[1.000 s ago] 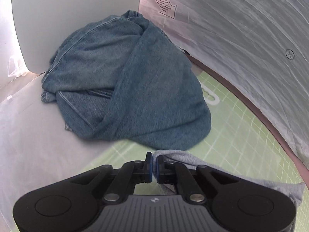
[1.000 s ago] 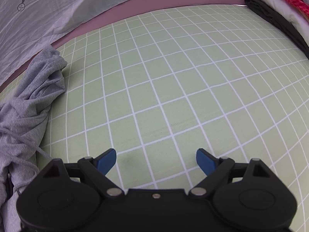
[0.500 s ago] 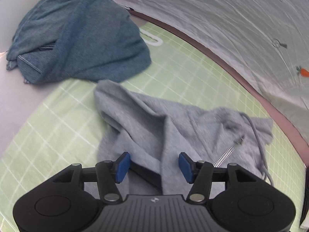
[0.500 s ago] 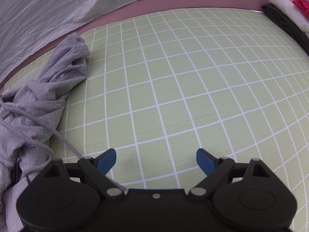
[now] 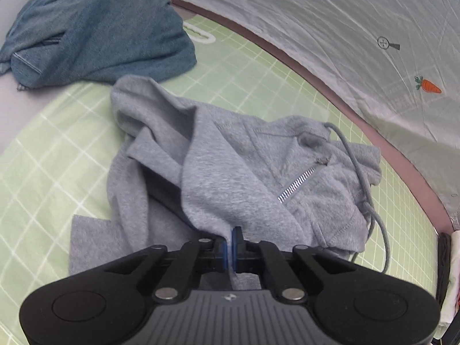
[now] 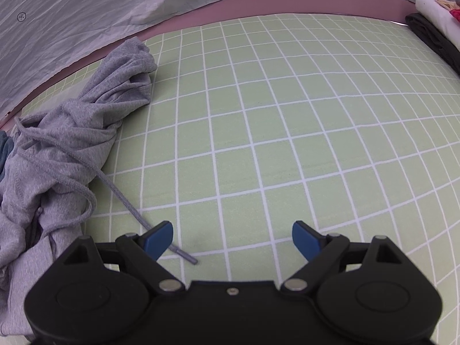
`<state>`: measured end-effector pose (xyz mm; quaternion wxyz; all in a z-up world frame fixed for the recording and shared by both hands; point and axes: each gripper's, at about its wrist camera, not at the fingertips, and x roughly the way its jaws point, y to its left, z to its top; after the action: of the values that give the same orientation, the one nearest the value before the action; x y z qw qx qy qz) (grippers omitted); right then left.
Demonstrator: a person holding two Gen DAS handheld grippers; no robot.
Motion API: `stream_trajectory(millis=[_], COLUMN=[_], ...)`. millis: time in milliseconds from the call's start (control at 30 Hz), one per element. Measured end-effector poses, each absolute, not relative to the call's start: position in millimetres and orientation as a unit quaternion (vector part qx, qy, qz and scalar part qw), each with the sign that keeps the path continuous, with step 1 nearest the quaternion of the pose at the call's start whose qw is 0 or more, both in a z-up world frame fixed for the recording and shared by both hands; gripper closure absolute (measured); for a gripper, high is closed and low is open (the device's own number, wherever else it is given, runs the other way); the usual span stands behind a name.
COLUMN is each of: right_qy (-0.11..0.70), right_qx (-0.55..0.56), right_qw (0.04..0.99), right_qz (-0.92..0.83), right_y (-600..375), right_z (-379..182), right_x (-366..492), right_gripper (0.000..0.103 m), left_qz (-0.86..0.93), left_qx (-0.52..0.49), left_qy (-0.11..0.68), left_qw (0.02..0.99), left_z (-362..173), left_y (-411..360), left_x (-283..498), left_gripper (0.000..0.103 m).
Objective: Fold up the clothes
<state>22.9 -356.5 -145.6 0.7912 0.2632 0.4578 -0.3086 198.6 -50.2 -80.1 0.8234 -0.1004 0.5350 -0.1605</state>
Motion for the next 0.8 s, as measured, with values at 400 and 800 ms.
stream_trajectory(millis=[400, 800], right_qy=[0.452, 0.453], right_qx=[0.269, 0.265], right_qw=[0.791, 0.797], right_qz=[-0.314, -0.299], right_y=[-355, -344], right_z=[-145, -141], right_x=[21, 22], right_gripper=[0.012, 0.012], left_qz=[0.046, -0.164], left_qx=[-0.089, -0.12], left_qy=[0.453, 0.546], left_qw=[0.886, 0.813], left_z=[-17, -74], left_y=[73, -40], left_x=[279, 219], left_gripper=[0.099, 0.041])
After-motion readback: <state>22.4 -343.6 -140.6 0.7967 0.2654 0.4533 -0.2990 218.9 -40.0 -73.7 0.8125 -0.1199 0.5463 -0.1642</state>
